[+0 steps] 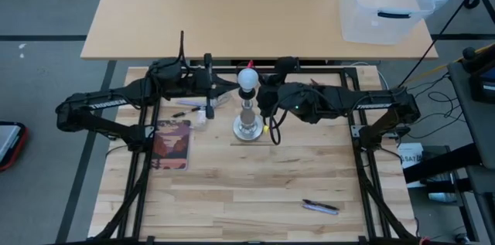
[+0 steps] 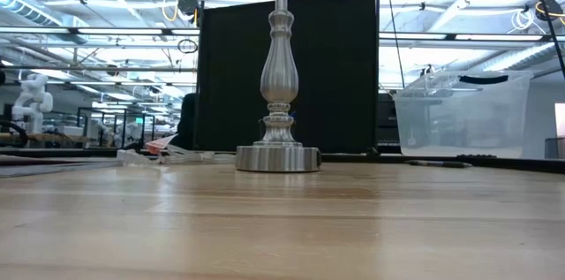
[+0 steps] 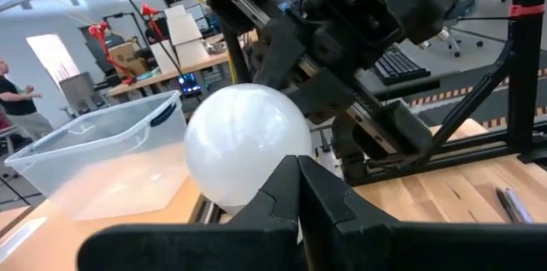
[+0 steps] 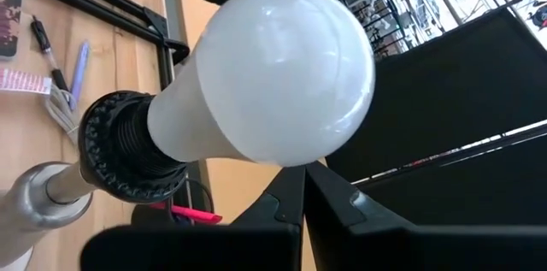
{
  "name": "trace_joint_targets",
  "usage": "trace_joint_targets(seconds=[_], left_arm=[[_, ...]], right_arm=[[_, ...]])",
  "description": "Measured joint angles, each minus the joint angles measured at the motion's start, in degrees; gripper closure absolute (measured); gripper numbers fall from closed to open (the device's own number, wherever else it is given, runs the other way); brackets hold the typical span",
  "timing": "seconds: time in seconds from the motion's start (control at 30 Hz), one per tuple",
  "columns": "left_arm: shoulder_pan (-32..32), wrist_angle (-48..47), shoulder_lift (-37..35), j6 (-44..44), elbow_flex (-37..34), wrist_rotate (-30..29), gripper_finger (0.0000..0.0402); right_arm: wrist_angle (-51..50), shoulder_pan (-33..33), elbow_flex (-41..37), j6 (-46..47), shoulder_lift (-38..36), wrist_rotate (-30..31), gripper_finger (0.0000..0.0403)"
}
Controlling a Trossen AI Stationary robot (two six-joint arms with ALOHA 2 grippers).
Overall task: Screw lightbulb
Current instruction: Insert the lightbulb into the desk lamp
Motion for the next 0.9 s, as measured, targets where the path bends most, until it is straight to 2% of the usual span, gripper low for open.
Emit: trace_joint_targets(seconds=[0.63, 0.9], left_arm=[[3.3, -1.8, 0.0, -1.1, 0.0, -1.8, 0.0402], [3.5, -2.7, 3.2, -1.3, 0.0, -2.6, 0.0402]], right_arm=[[-1.8, 3.6, 0.0, 0.7, 0.2, -1.5, 0.0403], [-2.5, 6.0, 0.0, 1.0, 1.2, -1.3, 0.0403]])
